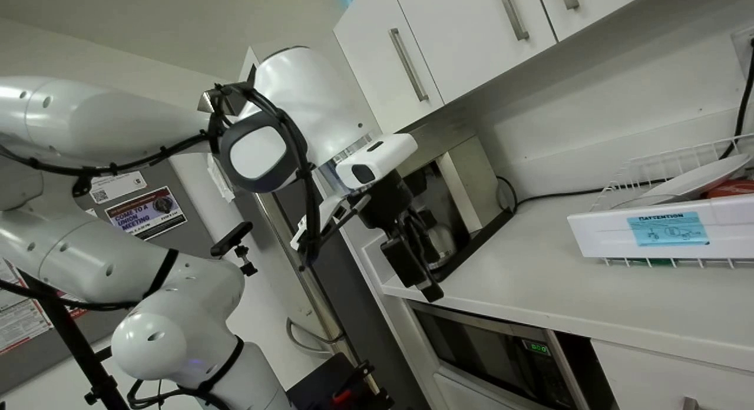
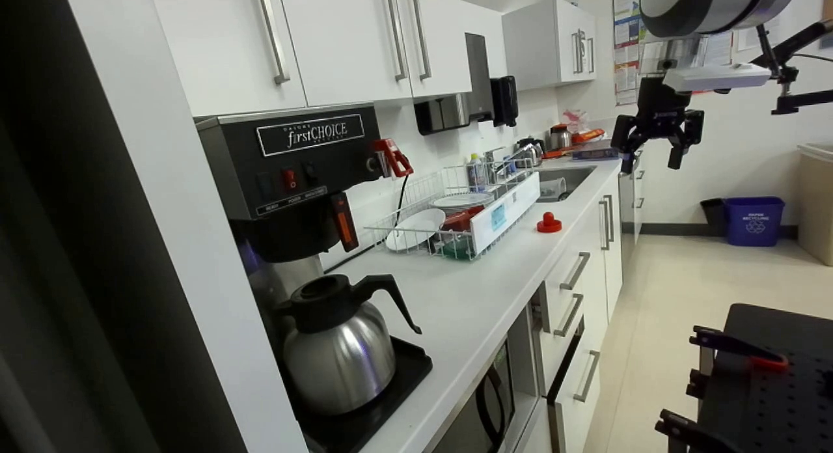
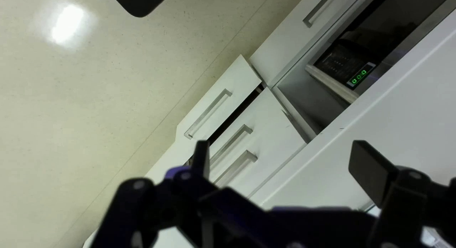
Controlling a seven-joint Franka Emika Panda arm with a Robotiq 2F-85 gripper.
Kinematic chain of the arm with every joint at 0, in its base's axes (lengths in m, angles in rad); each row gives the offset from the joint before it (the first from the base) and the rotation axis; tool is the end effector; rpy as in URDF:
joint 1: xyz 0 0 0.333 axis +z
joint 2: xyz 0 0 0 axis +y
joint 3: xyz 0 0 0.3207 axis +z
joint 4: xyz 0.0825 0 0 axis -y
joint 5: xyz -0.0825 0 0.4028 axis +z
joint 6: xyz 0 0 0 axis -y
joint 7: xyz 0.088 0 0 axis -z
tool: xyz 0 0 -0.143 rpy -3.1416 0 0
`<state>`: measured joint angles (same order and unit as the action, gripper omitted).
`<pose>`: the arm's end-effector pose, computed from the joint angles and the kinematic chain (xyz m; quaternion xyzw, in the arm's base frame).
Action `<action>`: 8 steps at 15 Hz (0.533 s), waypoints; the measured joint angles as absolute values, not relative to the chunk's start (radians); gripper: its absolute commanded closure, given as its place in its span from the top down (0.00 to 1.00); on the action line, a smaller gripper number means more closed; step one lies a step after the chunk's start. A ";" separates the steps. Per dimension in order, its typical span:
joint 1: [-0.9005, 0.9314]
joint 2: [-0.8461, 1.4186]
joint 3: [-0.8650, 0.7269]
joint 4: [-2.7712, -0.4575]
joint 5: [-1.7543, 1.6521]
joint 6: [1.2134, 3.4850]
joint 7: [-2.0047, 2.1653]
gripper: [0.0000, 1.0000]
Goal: Close the top left drawer
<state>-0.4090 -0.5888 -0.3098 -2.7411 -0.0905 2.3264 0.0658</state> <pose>0.2965 -0.2451 0.3581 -0.9369 0.3372 -0.0891 0.0242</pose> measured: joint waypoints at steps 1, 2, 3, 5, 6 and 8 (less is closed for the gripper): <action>-0.409 -0.569 -0.331 -2.734 -0.076 2.344 0.065 1.00; -0.409 -0.541 -0.359 -2.727 -0.052 2.374 0.059 1.00; -0.409 -0.508 -0.391 -2.720 -0.022 2.413 0.043 1.00; -0.396 -0.428 -0.481 -2.707 0.088 2.505 -0.031 1.00; -0.380 -0.386 -0.535 -2.699 0.169 2.544 -0.086 1.00; -0.297 -0.308 -0.684 -2.676 0.346 2.590 -0.203 1.00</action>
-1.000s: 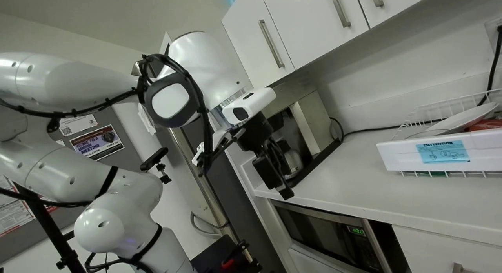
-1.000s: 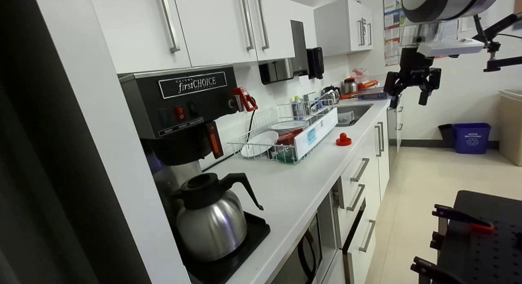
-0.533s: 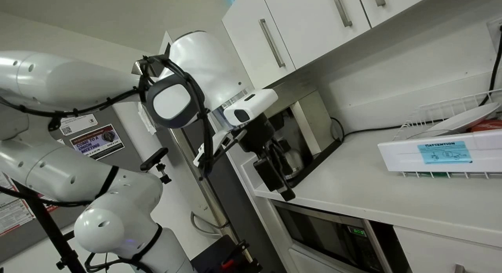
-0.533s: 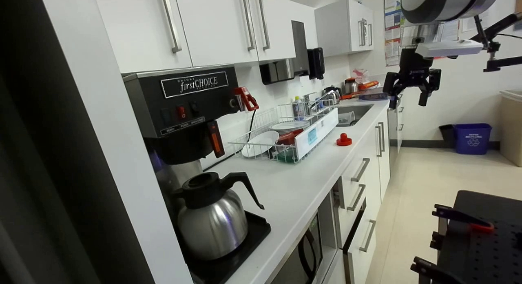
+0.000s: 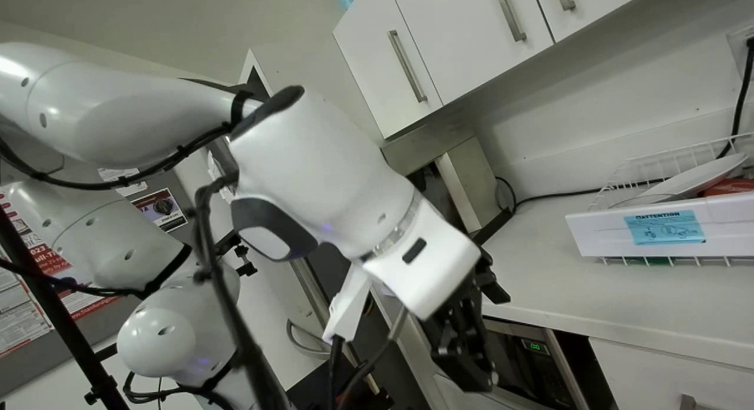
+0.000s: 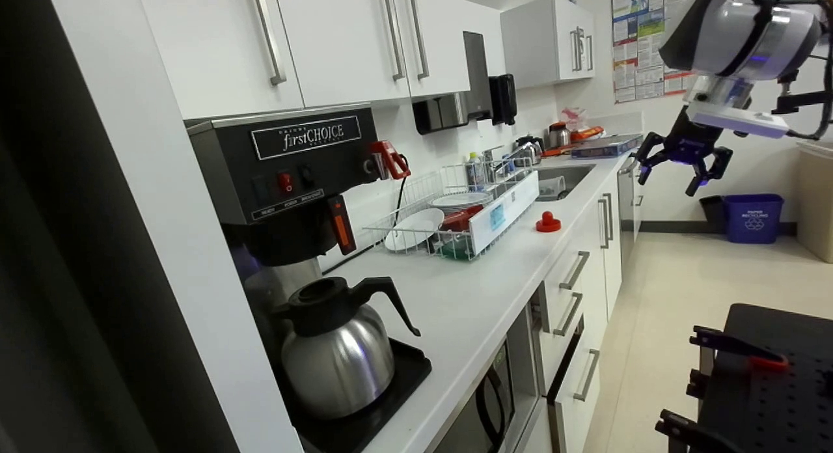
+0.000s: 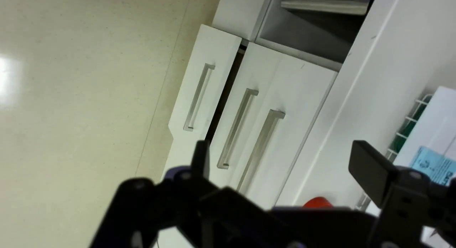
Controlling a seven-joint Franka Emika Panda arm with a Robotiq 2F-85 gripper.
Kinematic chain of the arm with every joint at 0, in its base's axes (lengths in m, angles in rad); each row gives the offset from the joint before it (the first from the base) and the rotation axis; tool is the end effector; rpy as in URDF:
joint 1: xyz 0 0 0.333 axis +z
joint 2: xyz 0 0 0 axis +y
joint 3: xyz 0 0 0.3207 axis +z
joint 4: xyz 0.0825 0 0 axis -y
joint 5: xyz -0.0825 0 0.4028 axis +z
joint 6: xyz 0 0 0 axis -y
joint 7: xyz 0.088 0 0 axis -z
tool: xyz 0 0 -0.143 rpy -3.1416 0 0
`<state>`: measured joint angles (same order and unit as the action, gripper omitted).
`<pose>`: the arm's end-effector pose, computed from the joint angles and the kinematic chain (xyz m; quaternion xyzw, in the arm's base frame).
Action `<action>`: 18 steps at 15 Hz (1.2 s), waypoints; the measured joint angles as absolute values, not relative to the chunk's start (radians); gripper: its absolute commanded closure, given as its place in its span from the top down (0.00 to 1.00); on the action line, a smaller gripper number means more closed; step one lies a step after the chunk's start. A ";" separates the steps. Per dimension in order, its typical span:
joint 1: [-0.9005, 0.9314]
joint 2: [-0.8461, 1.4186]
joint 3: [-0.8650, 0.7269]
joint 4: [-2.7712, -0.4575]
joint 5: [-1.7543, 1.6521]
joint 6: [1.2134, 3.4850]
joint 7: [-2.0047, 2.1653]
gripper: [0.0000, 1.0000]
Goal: Close the top left drawer
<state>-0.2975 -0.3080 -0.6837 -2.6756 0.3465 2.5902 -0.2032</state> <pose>0.2591 -0.3521 0.2851 -0.8458 0.4923 -0.1600 0.1288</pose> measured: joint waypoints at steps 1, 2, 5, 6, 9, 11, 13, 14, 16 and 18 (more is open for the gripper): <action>-0.244 -0.276 -0.765 -2.661 0.433 2.595 -0.260 1.00; -0.190 -0.246 -0.845 -2.646 0.520 2.595 -0.319 1.00; -0.057 -0.158 -1.047 -2.606 0.775 2.591 -0.472 1.00; -0.023 -0.125 -1.096 -2.596 0.858 2.578 -0.514 1.00; 0.013 -0.049 -1.137 -2.571 0.938 2.558 -0.549 1.00; 0.022 -0.033 -1.137 -2.564 0.944 2.558 -0.548 1.00; 0.025 -0.030 -1.137 -2.562 0.945 2.558 -0.548 1.00; 0.025 -0.030 -1.137 -2.562 0.952 2.559 -0.551 1.00; 0.027 -0.020 -1.136 -2.559 1.040 2.554 -0.577 1.00; 0.028 0.020 -1.136 -2.548 1.179 2.513 -0.636 1.00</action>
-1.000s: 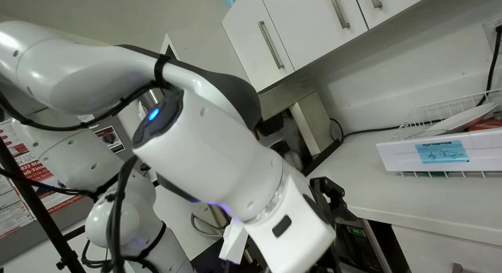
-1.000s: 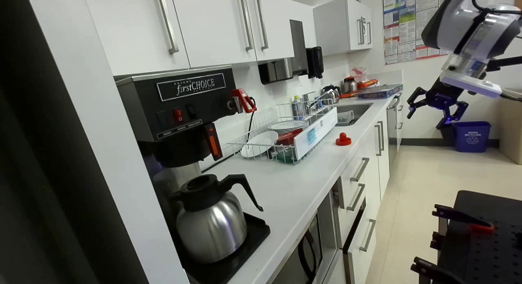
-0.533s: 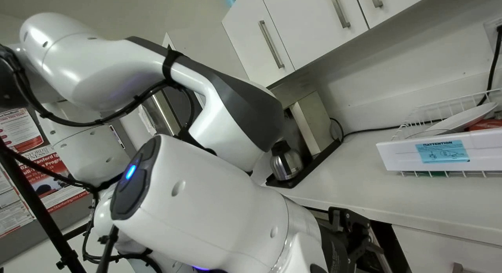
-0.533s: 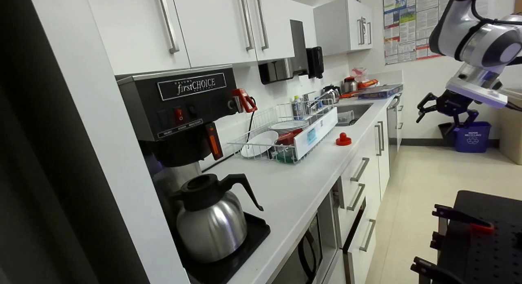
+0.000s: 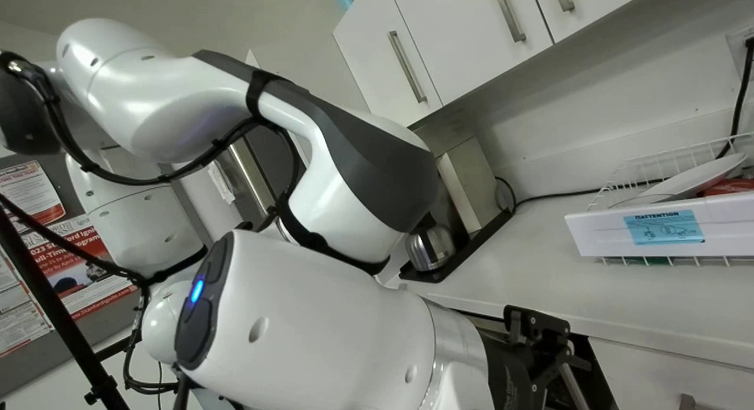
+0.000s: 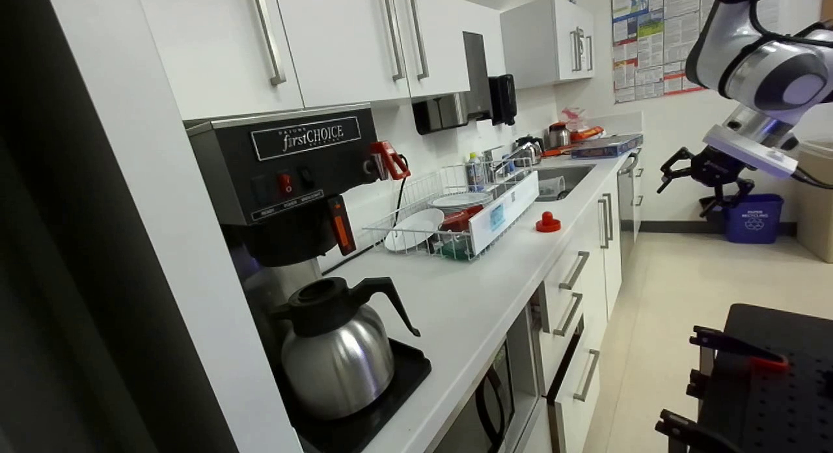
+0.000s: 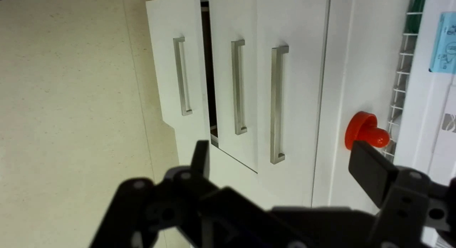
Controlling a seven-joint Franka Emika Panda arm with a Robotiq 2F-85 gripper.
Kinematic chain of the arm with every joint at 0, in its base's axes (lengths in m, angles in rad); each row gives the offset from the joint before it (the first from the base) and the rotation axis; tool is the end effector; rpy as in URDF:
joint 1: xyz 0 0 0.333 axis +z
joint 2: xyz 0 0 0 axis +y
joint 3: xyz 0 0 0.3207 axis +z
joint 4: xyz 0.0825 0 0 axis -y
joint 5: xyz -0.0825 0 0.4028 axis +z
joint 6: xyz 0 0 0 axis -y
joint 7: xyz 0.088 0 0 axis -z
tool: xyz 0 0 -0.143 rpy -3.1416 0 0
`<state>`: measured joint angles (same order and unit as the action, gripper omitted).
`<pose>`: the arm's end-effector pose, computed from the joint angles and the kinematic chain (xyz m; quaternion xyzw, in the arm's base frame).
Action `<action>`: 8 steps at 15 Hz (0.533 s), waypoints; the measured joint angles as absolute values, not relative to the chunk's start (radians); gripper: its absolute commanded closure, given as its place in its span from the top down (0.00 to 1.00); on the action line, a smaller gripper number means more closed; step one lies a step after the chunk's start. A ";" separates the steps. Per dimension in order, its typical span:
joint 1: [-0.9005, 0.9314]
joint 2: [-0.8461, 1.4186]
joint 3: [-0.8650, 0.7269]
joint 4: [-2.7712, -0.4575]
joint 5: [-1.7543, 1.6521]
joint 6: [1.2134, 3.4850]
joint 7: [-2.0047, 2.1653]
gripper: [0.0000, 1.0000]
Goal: Close the top left drawer
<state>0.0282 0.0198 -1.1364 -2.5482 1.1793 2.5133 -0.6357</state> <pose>0.2163 -0.4115 0.2203 -0.7037 0.6394 -0.2281 0.2098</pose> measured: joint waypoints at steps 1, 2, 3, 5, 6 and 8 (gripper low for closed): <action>0.026 0.052 -1.136 -2.540 1.255 2.479 -0.676 1.00; 0.018 0.095 -1.134 -2.528 1.335 2.433 -0.720 1.00; 0.004 0.144 -1.126 -2.517 1.408 2.384 -0.761 1.00; -0.078 0.252 -1.054 -2.492 1.524 2.301 -0.830 1.00; -0.148 0.302 -0.984 -2.475 1.567 2.274 -0.857 1.00; -0.285 0.408 -0.863 -2.426 1.654 2.211 -0.921 1.00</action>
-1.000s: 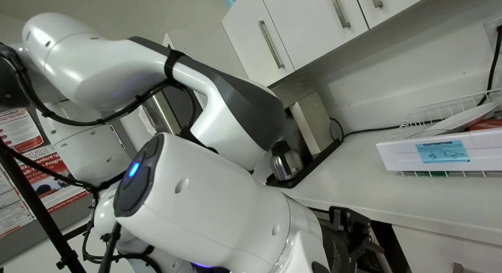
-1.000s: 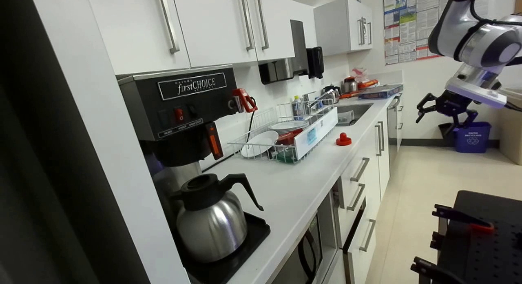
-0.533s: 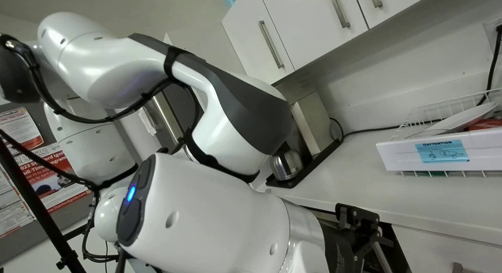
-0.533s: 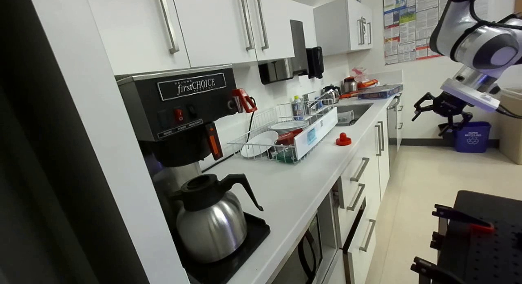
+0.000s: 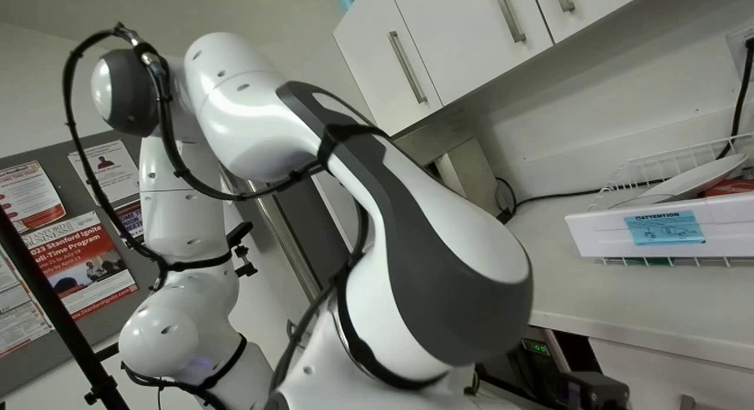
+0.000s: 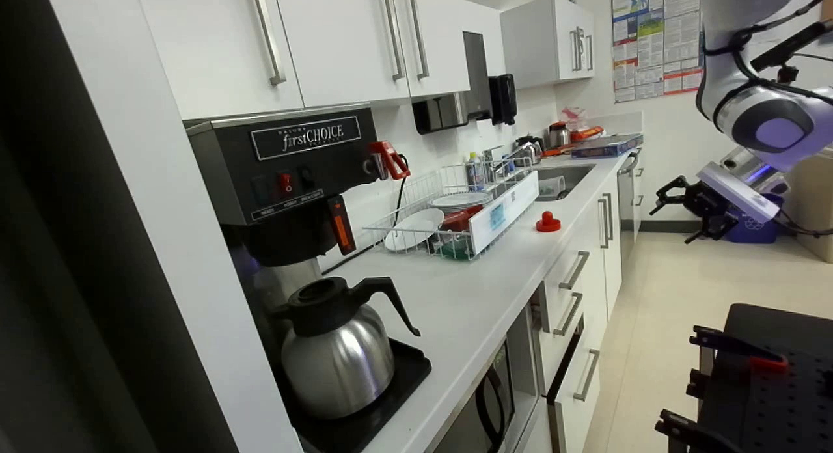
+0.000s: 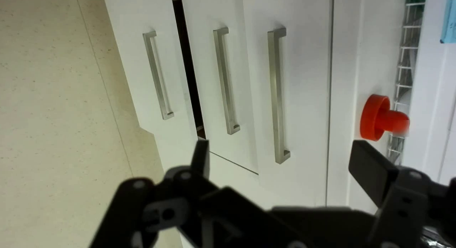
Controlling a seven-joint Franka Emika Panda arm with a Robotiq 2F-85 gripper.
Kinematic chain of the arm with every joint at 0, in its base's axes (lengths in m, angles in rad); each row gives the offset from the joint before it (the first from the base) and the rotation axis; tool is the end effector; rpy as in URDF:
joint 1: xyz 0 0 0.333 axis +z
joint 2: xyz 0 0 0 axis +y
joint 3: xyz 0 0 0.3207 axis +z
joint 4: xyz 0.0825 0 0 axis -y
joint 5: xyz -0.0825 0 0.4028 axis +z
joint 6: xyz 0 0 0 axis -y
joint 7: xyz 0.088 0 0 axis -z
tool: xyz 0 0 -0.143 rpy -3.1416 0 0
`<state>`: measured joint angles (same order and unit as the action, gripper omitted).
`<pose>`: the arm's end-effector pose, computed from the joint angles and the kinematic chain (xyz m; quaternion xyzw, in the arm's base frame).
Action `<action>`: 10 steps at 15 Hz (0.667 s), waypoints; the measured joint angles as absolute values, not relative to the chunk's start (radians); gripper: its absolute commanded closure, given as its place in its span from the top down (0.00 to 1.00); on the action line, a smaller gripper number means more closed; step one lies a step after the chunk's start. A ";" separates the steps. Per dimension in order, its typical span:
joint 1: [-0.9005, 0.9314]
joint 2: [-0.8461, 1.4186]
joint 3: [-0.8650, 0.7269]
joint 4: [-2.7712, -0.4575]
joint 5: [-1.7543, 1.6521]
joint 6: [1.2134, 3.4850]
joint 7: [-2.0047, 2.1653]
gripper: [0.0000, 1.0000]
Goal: Close the top left drawer
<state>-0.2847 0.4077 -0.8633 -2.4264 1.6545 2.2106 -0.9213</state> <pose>0.2212 -0.4307 0.1415 -0.6630 0.6515 -0.2664 0.2548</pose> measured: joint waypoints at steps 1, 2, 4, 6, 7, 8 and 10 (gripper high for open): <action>-0.348 0.462 -0.815 -2.396 1.694 2.178 -0.950 1.00; -0.408 0.517 -0.773 -2.362 1.730 2.149 -0.976 1.00; -0.509 0.615 -0.714 -2.291 1.776 2.111 -1.004 1.00; -0.570 0.685 -0.688 -2.241 1.754 2.074 -0.972 1.00; -0.582 0.704 -0.685 -2.229 1.751 2.064 -0.968 1.00; -0.586 0.713 -0.685 -2.222 1.750 2.061 -0.962 1.00; -0.583 0.715 -0.685 -2.216 1.749 2.061 -0.955 1.00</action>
<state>-0.5833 0.7153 -0.6847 -2.2165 1.7491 2.0613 -0.9548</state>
